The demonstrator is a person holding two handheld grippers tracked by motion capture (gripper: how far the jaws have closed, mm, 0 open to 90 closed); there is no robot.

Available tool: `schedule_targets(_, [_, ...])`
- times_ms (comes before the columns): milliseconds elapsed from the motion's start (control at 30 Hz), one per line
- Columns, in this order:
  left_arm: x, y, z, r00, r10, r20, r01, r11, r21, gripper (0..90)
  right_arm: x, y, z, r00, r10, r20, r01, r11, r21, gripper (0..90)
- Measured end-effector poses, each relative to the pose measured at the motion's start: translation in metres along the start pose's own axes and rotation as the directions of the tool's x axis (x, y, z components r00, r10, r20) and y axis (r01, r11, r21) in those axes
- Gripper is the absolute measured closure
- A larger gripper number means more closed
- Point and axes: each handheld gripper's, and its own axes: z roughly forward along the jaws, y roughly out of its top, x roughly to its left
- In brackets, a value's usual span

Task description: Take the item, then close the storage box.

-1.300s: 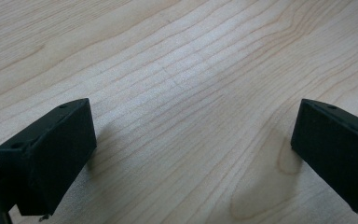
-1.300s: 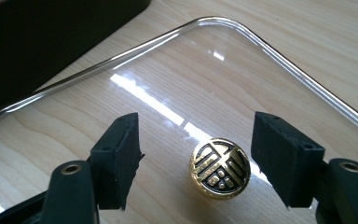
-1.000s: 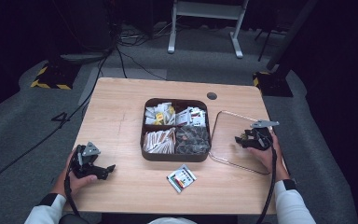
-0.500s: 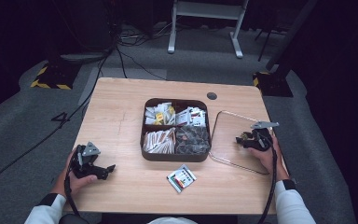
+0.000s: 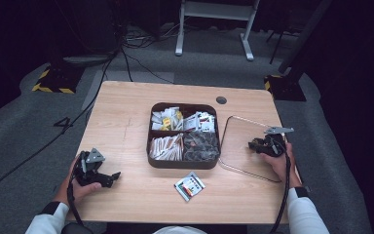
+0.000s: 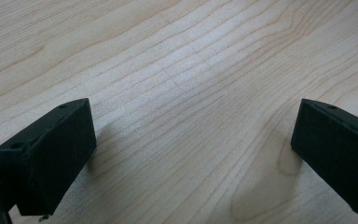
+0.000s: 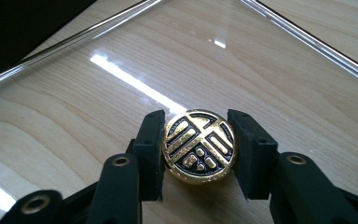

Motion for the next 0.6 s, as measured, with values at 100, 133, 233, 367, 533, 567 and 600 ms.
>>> schedule_targets(100, [0.000,0.000,0.000,1.0000,0.002,-0.002,-0.002,1.0000,-0.001,0.2,-0.002,-0.001,-0.001,0.9999,0.003,0.010,-0.003,1.000,-0.001,58.9])
schedule_targets(133, [0.000,0.000,0.000,1.0000,0.004,-0.003,-0.004,1.0000,-0.002,0.2,-0.002,-0.001,-0.002,0.9998,0.006,0.018,-0.006,1.000,-0.002,58.9])
schedule_targets(233, [0.000,0.000,0.000,1.0000,0.002,-0.002,-0.002,1.0000,-0.001,0.1,-0.003,-0.002,-0.003,0.9999,0.007,0.013,-0.007,1.000,-0.005,58.9])
schedule_targets(367, [0.000,0.000,0.000,1.0000,0.002,-0.001,-0.002,1.0000,-0.001,0.2,-0.003,-0.001,-0.007,0.9999,0.003,0.012,-0.003,1.000,-0.017,58.9])
schedule_targets(533, [0.000,0.000,0.000,1.0000,0.002,-0.002,-0.002,1.0000,-0.001,0.2,-0.004,0.001,-0.012,0.9999,0.006,0.011,-0.006,1.000,-0.028,58.9])
schedule_targets(567, [0.000,0.000,0.000,1.0000,0.002,-0.002,-0.002,1.0000,-0.001,0.2,-0.004,0.002,-0.014,0.9998,-0.003,0.022,0.003,1.000,-0.030,58.9])
schedule_targets(600, [0.000,0.000,0.000,1.0000,0.002,-0.002,-0.002,1.0000,-0.001,0.2,-0.003,0.003,-0.015,0.9993,-0.010,0.035,0.011,0.999,-0.032,59.0])
